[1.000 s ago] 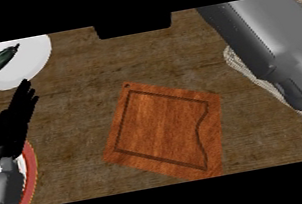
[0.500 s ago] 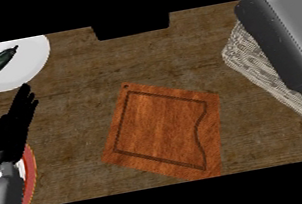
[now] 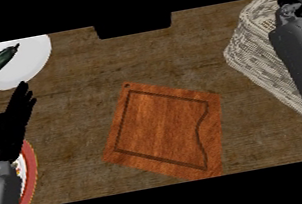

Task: Pick the pear from the cutting board and place it in the basket

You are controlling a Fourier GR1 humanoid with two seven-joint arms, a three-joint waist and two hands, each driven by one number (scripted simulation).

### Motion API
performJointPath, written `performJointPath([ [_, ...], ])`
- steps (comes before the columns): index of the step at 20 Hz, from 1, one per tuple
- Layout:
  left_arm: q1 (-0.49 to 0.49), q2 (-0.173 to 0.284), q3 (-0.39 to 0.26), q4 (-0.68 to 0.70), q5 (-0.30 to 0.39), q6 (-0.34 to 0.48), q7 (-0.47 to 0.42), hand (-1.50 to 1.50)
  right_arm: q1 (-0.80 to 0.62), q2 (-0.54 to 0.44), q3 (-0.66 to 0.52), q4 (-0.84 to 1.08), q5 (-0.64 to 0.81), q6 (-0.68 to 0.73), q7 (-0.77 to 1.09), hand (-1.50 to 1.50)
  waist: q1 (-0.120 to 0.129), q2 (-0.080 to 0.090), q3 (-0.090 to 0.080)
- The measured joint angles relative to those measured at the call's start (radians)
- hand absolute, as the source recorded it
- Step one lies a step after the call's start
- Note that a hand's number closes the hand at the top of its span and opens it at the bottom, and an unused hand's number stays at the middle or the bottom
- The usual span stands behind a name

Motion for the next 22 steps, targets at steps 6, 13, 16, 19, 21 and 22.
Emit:
performJointPath([
  [6, -0.018, -0.005, 0.011, 0.038, 0.002, -0.013, -0.019, 0.0, 0.088, 0.005, -0.103, -0.021, 0.036, -0.054, -0.016, -1.5, 0.004, 0.003, 0.0],
  [13, -0.018, -0.032, 0.003, 0.052, -0.03, -0.008, -0.043, 0.0, 0.113, 0.007, -0.155, -0.055, -0.024, -0.096, -0.085, -1.5, 0.011, 0.005, 0.0],
  [16, -0.016, -0.022, 0.014, 0.06, -0.027, -0.019, -0.046, 0.0, 0.127, 0.006, -0.188, -0.122, -0.019, -0.113, -0.075, -1.5, 0.007, 0.002, 0.0],
  [19, -0.009, -0.024, 0.014, 0.039, -0.024, -0.017, -0.032, 0.0, 0.155, 0.001, -0.249, -0.202, -0.031, -0.154, -0.071, -1.5, 0.002, 0.0, 0.0],
  [21, -0.013, -0.024, 0.016, 0.033, -0.028, -0.007, -0.023, 0.0, 0.181, 0.008, -0.29, -0.27, -0.036, -0.181, -0.067, -1.5, -0.005, -0.002, 0.0],
  [22, -0.011, -0.02, 0.018, 0.025, -0.027, -0.007, -0.016, 0.0, 0.203, 0.014, -0.309, -0.313, -0.045, -0.191, -0.065, -1.5, -0.008, -0.004, 0.0],
])
